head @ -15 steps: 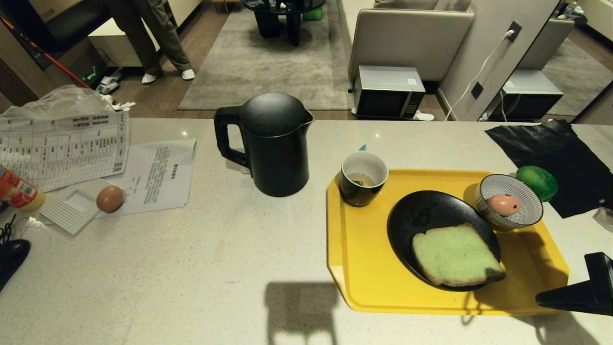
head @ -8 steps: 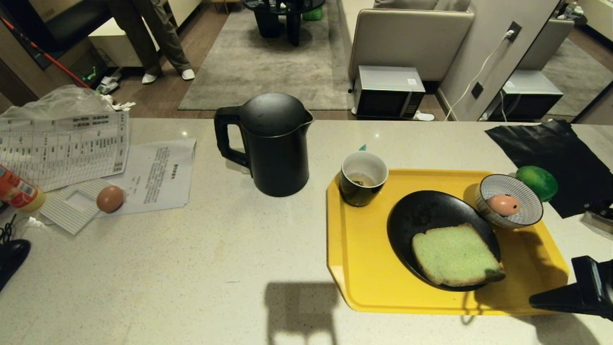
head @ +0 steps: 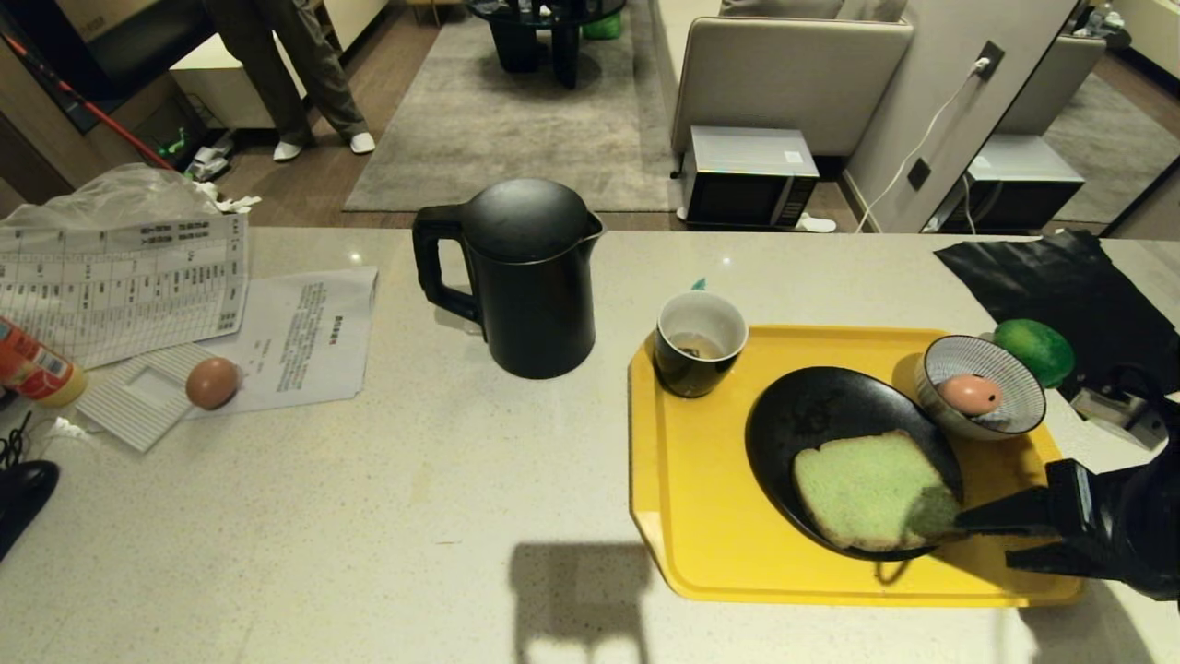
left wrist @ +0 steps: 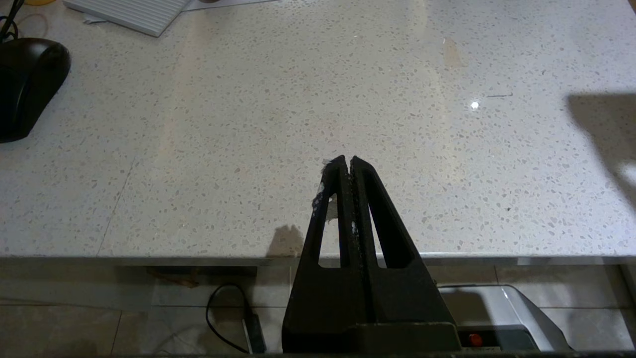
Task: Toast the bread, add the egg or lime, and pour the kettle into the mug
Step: Pick up the bread slice
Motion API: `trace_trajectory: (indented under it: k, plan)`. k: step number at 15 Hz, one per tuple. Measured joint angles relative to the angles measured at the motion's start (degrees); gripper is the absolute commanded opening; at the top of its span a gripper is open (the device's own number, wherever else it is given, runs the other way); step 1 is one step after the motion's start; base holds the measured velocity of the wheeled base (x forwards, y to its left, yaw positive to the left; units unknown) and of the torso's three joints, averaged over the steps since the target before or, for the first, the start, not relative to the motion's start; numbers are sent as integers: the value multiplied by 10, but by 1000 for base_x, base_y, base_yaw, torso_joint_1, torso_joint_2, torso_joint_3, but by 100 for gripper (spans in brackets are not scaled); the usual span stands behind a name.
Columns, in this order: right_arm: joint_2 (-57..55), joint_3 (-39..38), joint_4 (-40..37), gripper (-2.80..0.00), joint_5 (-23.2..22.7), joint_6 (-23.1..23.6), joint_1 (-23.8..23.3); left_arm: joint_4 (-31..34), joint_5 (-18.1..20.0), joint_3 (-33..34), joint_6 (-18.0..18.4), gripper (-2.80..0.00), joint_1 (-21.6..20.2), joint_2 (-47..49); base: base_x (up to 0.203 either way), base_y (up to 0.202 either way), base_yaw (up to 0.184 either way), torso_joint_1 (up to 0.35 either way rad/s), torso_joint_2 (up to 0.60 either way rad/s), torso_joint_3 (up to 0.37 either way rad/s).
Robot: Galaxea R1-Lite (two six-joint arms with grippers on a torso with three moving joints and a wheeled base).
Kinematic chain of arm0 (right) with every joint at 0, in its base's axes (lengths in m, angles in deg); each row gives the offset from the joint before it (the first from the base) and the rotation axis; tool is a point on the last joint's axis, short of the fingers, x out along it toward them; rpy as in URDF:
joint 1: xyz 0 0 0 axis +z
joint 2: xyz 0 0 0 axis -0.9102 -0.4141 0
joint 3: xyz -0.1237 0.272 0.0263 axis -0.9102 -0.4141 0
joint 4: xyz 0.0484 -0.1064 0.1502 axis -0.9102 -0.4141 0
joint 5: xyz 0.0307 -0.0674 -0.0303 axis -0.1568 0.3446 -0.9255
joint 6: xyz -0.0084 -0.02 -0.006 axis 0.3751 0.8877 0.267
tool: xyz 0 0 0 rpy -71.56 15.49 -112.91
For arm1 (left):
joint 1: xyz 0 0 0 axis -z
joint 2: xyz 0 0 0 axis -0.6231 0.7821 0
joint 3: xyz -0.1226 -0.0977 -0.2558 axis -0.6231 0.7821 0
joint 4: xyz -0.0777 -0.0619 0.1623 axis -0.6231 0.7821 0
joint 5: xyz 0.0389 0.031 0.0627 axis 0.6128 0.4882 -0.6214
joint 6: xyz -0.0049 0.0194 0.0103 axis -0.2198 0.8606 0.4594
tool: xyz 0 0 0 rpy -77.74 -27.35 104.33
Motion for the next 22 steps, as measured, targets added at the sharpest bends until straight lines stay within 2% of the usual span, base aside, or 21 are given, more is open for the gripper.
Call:
trace_trajectory:
  k: [2, 4, 9, 16, 22]
  plan:
    - [-16, 2, 4, 0, -30, -1, -7, 0, 0, 0, 0, -280, 0, 0, 0, 0, 0, 0, 0, 0]
    - [-31, 7, 5, 0, -34, 0, -9, 0, 0, 0, 0, -280, 0, 0, 0, 0, 0, 0, 0, 0]
    - [-65, 28, 6, 0, -29, 1, -12, 0, 0, 0, 0, -280, 0, 0, 0, 0, 0, 0, 0, 0]
    - [-93, 34, 29, 0, -16, 7, -60, 0, 0, 0, 0, -280, 0, 0, 0, 0, 0, 0, 0, 0]
    - [-94, 30, 29, 0, -21, 15, -65, 0, 0, 0, 0, -280, 0, 0, 0, 0, 0, 0, 0, 0]
